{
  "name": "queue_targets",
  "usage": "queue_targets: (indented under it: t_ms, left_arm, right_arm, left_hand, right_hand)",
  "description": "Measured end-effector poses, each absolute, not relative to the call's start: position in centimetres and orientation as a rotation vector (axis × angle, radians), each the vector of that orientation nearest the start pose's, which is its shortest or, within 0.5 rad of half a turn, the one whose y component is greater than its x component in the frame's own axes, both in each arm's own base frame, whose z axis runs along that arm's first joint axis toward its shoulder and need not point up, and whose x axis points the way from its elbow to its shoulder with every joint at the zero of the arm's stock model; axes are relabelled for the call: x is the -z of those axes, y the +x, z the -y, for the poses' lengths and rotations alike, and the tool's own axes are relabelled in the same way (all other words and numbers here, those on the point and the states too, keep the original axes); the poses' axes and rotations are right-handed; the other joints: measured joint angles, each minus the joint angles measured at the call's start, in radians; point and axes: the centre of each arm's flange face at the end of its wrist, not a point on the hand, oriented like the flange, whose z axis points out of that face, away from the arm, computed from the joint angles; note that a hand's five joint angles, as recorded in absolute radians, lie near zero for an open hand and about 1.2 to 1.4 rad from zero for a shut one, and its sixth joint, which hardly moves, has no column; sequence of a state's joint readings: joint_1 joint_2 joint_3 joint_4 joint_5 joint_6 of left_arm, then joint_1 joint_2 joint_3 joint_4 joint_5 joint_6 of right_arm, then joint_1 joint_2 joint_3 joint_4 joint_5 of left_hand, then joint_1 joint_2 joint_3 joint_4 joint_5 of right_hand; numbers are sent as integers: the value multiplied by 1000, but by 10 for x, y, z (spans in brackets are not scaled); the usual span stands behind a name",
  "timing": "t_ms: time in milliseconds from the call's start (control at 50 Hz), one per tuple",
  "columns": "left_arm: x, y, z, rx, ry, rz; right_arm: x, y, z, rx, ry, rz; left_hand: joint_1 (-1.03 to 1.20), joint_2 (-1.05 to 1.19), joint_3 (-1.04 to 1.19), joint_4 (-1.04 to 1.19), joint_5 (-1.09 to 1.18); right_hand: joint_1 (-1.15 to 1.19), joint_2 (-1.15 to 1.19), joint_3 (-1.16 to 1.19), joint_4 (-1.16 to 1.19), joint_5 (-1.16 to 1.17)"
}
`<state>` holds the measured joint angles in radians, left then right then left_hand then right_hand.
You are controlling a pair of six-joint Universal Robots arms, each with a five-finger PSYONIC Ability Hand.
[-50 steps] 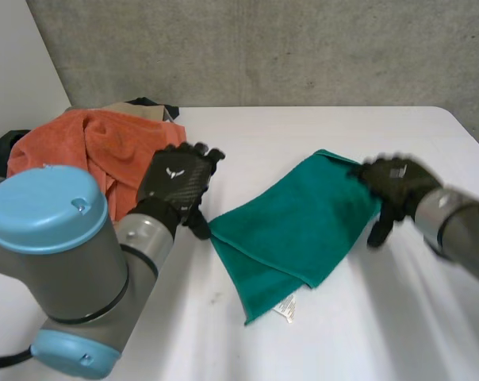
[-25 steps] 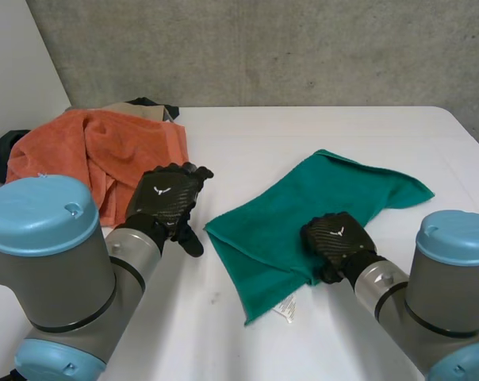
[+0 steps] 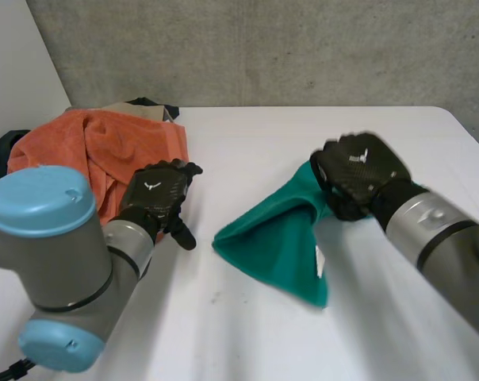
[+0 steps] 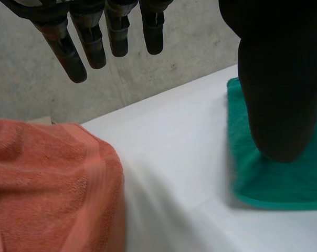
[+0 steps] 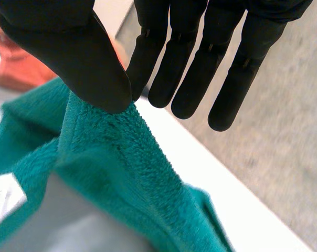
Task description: Fold the laundry.
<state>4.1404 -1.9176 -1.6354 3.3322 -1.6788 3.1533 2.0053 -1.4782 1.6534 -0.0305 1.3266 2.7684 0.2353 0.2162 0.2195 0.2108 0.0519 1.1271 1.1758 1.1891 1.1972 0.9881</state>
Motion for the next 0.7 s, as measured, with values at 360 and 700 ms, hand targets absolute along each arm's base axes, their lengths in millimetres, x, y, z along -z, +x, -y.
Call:
queue_targets:
  t_ms: [360,700]
  left_arm:
    - [-133,-344,219,1686,647,-3416]
    - [-203,-319,249,2142,390,-3166]
  right_arm:
    - [-338,256,173,2039,-1025,-1664]
    - [-282,275,221,1886,-1030,-1839]
  left_hand:
    - [40,51,43,51,42]
    - [903,976,968,984,938]
  right_hand:
    - [0,0,0,0,0]
    - [0,0,0,0,0]
